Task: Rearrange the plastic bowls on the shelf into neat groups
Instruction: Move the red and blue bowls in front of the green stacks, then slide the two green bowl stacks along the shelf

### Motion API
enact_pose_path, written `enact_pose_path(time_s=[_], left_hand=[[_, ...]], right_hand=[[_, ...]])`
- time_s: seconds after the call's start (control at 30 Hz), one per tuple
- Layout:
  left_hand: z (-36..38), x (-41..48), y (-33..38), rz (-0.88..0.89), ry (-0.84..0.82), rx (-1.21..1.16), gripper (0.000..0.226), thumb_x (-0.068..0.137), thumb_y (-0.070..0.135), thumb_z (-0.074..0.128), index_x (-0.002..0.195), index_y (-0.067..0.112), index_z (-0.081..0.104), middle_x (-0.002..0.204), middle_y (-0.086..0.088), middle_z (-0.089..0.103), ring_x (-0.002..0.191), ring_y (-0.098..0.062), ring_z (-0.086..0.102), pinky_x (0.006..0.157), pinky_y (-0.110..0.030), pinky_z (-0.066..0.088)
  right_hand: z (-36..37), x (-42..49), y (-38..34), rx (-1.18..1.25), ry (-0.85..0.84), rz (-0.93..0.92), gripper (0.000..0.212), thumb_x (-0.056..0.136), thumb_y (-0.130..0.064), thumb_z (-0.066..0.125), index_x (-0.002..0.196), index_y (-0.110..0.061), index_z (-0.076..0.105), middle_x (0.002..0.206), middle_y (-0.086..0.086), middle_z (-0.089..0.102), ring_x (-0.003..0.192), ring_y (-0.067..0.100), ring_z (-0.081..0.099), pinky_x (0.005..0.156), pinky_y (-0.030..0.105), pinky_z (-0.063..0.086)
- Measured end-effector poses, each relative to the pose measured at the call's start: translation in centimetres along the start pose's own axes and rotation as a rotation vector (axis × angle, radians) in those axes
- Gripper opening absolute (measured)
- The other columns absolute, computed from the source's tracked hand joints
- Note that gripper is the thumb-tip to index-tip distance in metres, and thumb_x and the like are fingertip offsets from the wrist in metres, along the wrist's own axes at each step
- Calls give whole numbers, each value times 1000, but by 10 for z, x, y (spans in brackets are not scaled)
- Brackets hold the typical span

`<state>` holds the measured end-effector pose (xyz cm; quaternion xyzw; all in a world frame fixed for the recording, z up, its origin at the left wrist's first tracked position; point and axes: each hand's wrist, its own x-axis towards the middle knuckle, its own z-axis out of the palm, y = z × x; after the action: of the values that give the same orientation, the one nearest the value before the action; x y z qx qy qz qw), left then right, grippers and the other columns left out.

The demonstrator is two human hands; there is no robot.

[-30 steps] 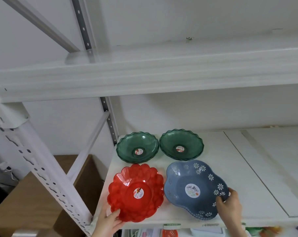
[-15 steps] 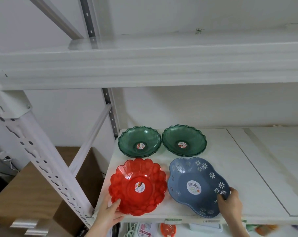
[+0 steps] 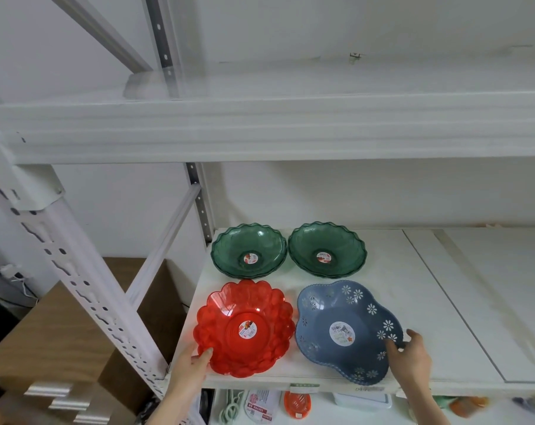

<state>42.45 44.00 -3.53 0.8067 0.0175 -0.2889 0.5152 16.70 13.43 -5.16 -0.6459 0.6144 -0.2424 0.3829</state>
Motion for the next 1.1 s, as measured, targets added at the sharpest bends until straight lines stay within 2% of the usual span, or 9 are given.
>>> enact_pose_path(time_s=[0.1,0.2,0.4,0.53,0.83,0.97,1.1], left_hand=[[-8,-4,4,25,84,62,61,91,32,61,142,8,39,138,-16,52,126,-36,50,105,-48,41],[-17,-13,12,87,149,99,64,88,38,63,141,10,40,133,-12,57,123,-33,52,102,-46,42],[-26,-33,42,235,111,87,72,84,46,66,142,14,39,134,-11,55,119,-27,55,97,-41,45],[-30,-39,73,309,144,100,82,80,52,67,144,13,36,139,-10,52,124,-28,53,100,-42,43],[-24,-24,133,430,263,179,87,78,61,63,146,15,33,145,-12,47,129,-33,48,101,-47,42],[-20,-1,145,501,329,368,94,77,70,54,148,14,28,151,-15,39,137,-37,38,106,-53,40],[-13,32,152,571,389,626,96,81,75,40,151,14,20,158,-15,24,146,-34,20,116,-56,22]], right_hand=[[-11,-6,-7,-21,7,-38,58,85,-22,64,133,0,41,121,24,61,106,41,59,88,46,46],[-24,-11,-15,-25,-3,-85,59,84,-25,66,133,-2,42,126,22,58,109,39,59,90,47,47],[-45,-25,-42,-14,-11,-216,61,85,-34,65,135,-9,41,133,17,56,120,37,53,94,46,44],[-58,-30,-66,18,-10,-280,63,85,-40,65,136,-13,40,136,15,55,123,36,52,97,46,43],[-67,-12,-117,86,10,-370,71,83,-48,64,141,-18,35,139,12,52,126,33,49,101,48,41],[-59,11,-135,-25,16,-433,78,83,-52,60,145,-17,30,144,13,46,132,34,41,106,54,34],[-43,39,-148,-183,13,-497,82,84,-55,56,149,-16,24,151,12,36,139,34,30,109,51,29]])
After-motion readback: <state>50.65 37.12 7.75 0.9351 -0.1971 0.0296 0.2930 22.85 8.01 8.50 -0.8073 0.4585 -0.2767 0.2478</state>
